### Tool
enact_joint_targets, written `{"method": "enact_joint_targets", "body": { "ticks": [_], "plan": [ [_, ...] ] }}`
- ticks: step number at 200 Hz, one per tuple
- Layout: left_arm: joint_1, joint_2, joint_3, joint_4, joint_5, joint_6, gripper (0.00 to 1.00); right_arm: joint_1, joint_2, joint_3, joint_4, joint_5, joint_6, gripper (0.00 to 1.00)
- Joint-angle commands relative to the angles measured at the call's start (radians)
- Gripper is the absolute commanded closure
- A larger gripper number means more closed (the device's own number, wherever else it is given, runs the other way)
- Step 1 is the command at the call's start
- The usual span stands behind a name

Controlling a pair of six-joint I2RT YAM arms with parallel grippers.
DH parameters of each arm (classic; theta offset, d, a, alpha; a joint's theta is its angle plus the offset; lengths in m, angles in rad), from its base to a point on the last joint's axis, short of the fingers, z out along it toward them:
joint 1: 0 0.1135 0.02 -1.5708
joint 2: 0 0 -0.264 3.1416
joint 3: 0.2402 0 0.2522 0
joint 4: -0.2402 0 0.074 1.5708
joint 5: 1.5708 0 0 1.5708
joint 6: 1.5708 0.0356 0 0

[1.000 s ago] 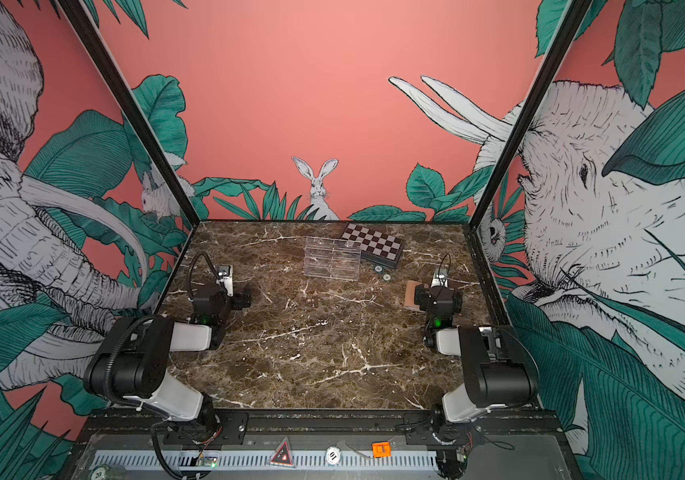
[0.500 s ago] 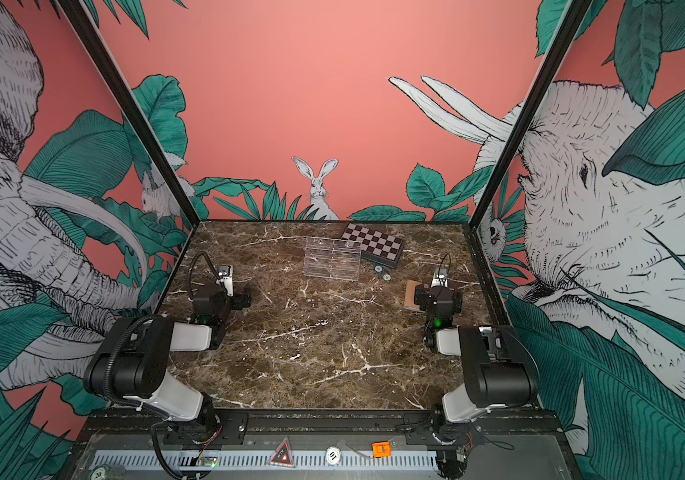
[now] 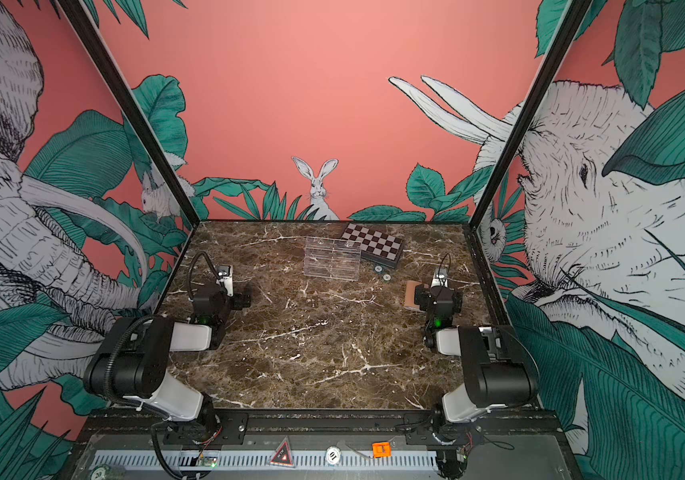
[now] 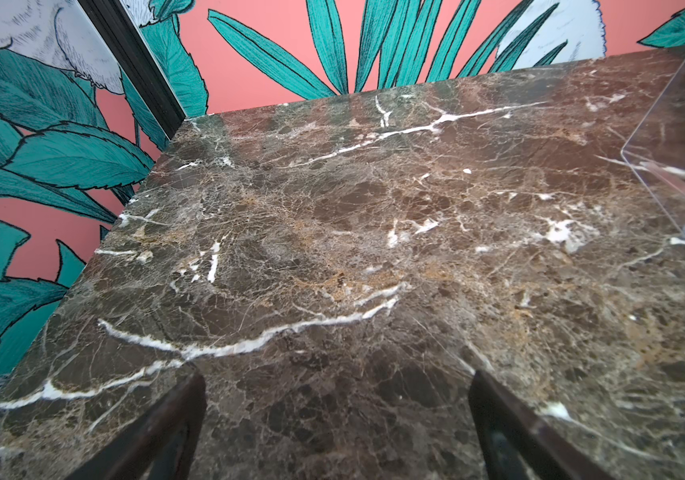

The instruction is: Take the credit cards out of the card holder

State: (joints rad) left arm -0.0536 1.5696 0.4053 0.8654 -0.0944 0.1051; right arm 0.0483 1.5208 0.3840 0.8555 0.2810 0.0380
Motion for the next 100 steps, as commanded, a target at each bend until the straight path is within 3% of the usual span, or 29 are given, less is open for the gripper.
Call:
{"method": "enact_joint_targets", "body": {
  "ticks": [1,25,48,100],
  "plan": [
    [0.002,-0.024,0.002,0.015,0.018,0.009,0.01,0.007,-0.011,-0.002,0.037,0.017,-0.005,0.02],
    [-0.003,-0.105,0.035,-0.116,0.044,0.024,0.01,0.026,-0.136,0.083,-0.249,0.067,0.0,0.02],
    [-0.01,-0.216,0.103,-0.343,0.048,0.002,0.01,0.041,-0.247,0.107,-0.384,0.08,0.029,0.02],
    [-0.025,-0.388,0.204,-0.606,0.178,-0.271,0.01,0.045,-0.438,0.202,-0.743,-0.135,0.248,0.02]
  ]
}}
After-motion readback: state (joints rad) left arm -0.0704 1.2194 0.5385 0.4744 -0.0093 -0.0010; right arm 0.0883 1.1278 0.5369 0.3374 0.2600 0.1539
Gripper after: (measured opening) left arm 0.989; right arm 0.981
